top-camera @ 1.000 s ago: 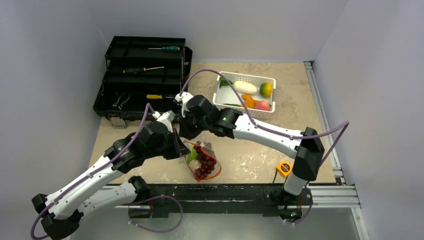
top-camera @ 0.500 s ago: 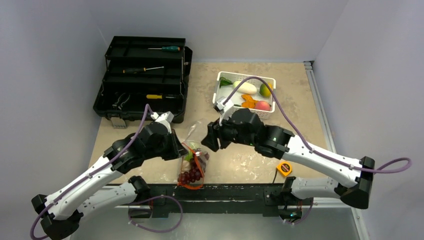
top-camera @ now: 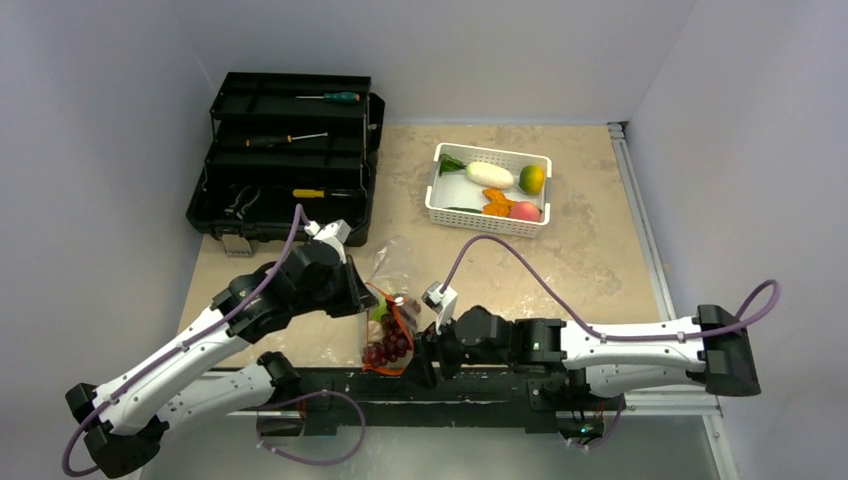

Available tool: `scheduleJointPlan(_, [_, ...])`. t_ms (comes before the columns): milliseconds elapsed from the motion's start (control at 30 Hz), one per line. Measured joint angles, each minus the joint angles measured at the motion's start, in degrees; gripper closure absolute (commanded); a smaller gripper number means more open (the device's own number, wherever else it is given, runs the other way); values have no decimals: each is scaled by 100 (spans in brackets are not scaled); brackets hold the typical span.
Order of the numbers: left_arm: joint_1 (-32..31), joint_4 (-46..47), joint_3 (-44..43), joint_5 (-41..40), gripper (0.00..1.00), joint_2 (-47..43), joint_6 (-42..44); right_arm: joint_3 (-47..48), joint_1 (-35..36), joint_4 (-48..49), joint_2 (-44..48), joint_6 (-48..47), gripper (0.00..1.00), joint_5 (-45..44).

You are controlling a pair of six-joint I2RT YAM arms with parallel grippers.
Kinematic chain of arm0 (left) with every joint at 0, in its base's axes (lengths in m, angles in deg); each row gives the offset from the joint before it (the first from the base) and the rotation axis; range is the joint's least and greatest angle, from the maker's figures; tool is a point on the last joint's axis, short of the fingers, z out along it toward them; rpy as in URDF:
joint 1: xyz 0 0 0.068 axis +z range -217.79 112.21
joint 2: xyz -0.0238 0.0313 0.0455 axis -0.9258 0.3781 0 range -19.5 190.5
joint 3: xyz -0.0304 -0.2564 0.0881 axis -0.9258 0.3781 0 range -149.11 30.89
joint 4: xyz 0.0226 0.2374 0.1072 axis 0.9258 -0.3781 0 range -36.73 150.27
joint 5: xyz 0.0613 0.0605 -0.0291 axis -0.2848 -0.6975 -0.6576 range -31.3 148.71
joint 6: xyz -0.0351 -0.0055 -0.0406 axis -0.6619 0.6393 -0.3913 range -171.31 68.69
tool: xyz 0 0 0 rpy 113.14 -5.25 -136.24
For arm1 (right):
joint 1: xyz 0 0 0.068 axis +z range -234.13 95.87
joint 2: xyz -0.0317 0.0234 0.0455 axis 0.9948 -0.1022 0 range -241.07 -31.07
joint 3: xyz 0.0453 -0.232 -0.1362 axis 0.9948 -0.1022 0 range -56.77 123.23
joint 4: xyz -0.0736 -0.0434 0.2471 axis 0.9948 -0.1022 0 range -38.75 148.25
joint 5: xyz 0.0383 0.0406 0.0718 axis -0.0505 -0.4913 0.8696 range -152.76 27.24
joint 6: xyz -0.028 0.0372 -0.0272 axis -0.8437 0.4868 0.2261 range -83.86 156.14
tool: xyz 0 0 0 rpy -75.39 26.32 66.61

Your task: Place the food in the zip-top bag and seal the zipper

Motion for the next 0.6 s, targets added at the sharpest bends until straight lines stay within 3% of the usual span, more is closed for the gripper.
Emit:
scheduleJointPlan(267, [0, -4, 0, -4, 100, -4, 0, 170, 505, 74, -800, 527, 64, -1209])
scheduleJointPlan(400, [0, -15, 0, -11, 100, -44, 0, 540, 623, -264, -1056, 507, 100, -1788])
scheduleJointPlan(600, [2, -72, -44, -81, 100, -114, 0, 1322, 638, -684, -1161, 227, 100, -2376])
